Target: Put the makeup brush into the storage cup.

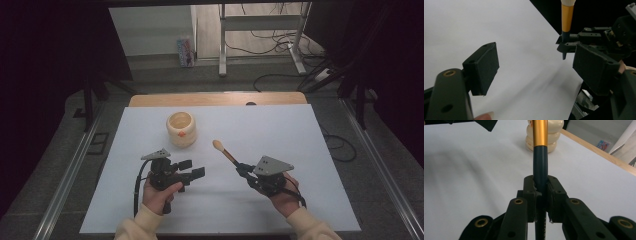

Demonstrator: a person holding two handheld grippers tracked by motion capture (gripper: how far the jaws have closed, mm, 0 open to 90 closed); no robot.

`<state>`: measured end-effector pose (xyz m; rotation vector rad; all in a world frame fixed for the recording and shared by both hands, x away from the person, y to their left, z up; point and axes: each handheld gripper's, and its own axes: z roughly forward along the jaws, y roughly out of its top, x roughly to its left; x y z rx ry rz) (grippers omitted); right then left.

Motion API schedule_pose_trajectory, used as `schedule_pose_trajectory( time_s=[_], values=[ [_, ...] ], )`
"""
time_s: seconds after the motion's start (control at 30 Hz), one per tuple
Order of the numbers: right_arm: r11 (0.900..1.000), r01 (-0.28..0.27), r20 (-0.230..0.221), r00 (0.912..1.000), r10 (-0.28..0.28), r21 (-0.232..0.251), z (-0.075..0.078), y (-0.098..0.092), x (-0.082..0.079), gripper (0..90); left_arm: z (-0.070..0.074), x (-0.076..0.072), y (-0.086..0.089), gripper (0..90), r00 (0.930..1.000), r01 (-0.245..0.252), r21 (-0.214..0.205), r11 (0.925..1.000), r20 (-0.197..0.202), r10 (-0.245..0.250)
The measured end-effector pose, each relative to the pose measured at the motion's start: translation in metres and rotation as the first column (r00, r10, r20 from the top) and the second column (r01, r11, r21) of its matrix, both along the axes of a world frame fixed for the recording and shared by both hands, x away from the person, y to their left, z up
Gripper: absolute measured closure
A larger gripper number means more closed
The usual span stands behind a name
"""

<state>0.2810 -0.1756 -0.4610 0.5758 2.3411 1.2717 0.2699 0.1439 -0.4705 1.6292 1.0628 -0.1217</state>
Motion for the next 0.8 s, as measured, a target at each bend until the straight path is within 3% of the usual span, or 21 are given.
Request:
schedule_pose_trajectory(
  time_s=[0.57, 0.8],
  values=[
    [0.9991, -0.03, 0.022, 0.9993, 0.03, 0.029, 0.001, 0.01, -0.005, 79.2, 0.002, 0.004, -0.016, 21.8, 0.9996, 0.029, -0.044, 0.9986, 0.008, -0.028],
    [0.999, -0.036, 0.026, 0.9991, 0.035, 0.027, 0.0, 0.014, -0.006, 79.2, 0.003, 0.006, -0.021, 21.7, 0.9984, 0.053, -0.088, 0.9947, 0.025, -0.051]
  ],
)
